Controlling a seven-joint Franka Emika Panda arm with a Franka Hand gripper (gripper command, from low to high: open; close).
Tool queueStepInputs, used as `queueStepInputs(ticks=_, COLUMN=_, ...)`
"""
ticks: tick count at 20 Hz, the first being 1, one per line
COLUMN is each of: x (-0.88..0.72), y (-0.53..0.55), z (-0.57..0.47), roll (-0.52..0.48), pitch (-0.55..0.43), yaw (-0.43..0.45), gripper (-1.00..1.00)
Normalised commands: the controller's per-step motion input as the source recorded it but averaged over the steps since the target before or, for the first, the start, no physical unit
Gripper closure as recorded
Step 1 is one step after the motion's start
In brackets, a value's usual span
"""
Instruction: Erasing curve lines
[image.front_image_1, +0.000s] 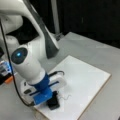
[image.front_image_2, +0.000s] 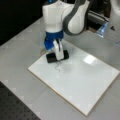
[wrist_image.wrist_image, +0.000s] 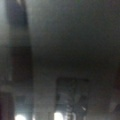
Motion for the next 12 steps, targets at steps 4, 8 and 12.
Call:
queueStepInputs(ticks=4, x=0.09, y=0.09, z=-0.36, roll=0.106, pitch=-0.06, yaw=-0.02, gripper=1.0)
queueStepInputs(ticks=8, x=0.13, y=0.11, z=-0.39, roll=0.116, pitch=-0.053, yaw=-0.038, gripper=1.0)
queueStepInputs(ticks=12, x=0.18, y=0.07, z=-0.43, roll=0.137, pitch=-0.051, yaw=-0.059, gripper=1.0)
